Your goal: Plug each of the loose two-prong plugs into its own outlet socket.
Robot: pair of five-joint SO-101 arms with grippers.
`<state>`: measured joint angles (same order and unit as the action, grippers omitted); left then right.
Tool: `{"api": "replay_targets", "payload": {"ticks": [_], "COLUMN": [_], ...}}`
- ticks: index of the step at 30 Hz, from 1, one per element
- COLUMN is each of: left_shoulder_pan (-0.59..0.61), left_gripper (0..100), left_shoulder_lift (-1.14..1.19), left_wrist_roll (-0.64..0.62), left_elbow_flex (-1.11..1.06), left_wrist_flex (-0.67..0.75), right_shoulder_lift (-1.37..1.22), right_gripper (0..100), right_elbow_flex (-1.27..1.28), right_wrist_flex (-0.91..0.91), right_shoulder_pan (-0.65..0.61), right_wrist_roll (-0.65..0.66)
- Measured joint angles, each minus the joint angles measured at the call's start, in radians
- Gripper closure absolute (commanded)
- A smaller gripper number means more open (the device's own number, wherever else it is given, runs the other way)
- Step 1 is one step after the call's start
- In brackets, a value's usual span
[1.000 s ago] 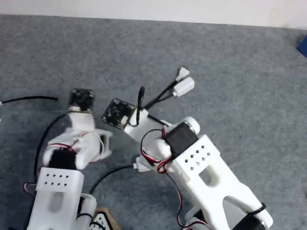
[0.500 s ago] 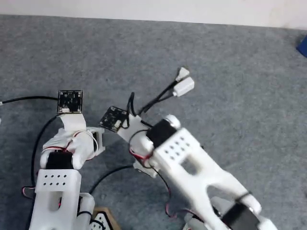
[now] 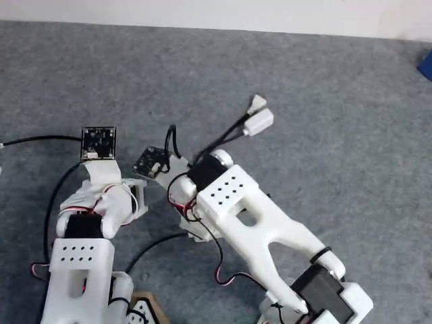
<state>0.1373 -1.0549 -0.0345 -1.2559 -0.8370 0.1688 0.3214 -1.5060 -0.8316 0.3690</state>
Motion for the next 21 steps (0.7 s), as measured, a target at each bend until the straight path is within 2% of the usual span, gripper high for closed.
{"api": "replay_targets", "payload": {"ticks": [7, 21], "left_shoulder_pan": [0.0, 0.0], "left_gripper": [54, 54], "left_shoulder_lift": [0.0, 0.0], "left_wrist_roll": [0.0, 0.0], "left_elbow_flex": [0.0, 0.0], "left_wrist_flex": [0.0, 0.0], "right_shoulder_lift": [-0.023, -0.074], "right_gripper": [99.1, 99.1], "right_elbow_flex": [-0.051, -0.071], "right_wrist_flex": [-0.012, -0.012], "right_shoulder_pan": [0.064, 0.069], "right_wrist_roll": [0.015, 0.02]}}
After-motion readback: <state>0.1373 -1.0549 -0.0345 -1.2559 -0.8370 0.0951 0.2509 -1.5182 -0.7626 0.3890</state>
